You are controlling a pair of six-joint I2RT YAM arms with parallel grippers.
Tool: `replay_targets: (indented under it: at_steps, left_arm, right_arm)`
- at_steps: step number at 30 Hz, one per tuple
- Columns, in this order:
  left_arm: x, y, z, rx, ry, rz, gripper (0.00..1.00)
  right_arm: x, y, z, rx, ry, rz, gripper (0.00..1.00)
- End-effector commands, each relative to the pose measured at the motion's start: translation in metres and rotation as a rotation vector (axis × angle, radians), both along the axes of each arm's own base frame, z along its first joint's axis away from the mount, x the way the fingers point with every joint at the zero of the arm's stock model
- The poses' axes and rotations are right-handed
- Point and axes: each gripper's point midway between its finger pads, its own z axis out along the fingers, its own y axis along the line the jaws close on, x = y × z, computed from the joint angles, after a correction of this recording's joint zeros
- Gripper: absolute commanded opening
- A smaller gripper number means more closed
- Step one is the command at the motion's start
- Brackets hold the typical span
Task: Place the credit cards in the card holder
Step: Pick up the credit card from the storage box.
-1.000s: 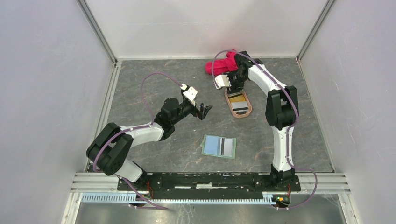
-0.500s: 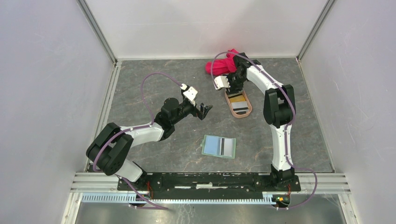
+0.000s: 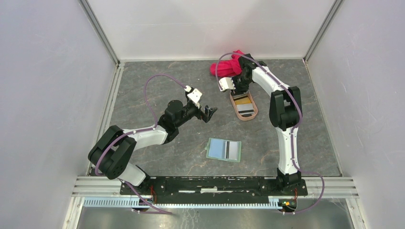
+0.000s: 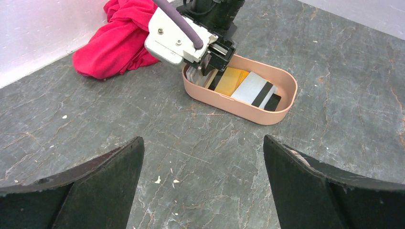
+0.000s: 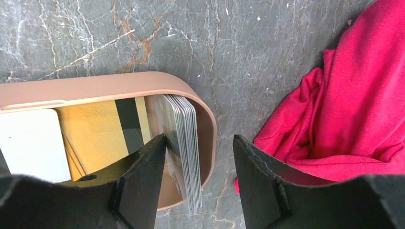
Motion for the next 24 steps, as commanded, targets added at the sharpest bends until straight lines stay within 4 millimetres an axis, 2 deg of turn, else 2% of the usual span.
replay_targets:
  at_steps: [1, 14, 24]
  left_arm:
    - [0.002, 0.003, 0.026, -0.028, -0.092, 0.003, 1.0]
    - [0.002, 0.003, 0.027, -0.03, -0.094, 0.004, 1.0]
    - [0.002, 0.003, 0.027, -0.03, -0.094, 0.002, 1.0]
  right_arm:
    - [0.017, 0.006, 0.05, 0.039, -0.118, -0.007, 0.6]
    - [0.013, 0.006, 0.062, 0.043, -0.13, -0.006, 0.6]
    - [0.006, 0.005, 0.058, 0.039, -0.107, 0.006, 0.57]
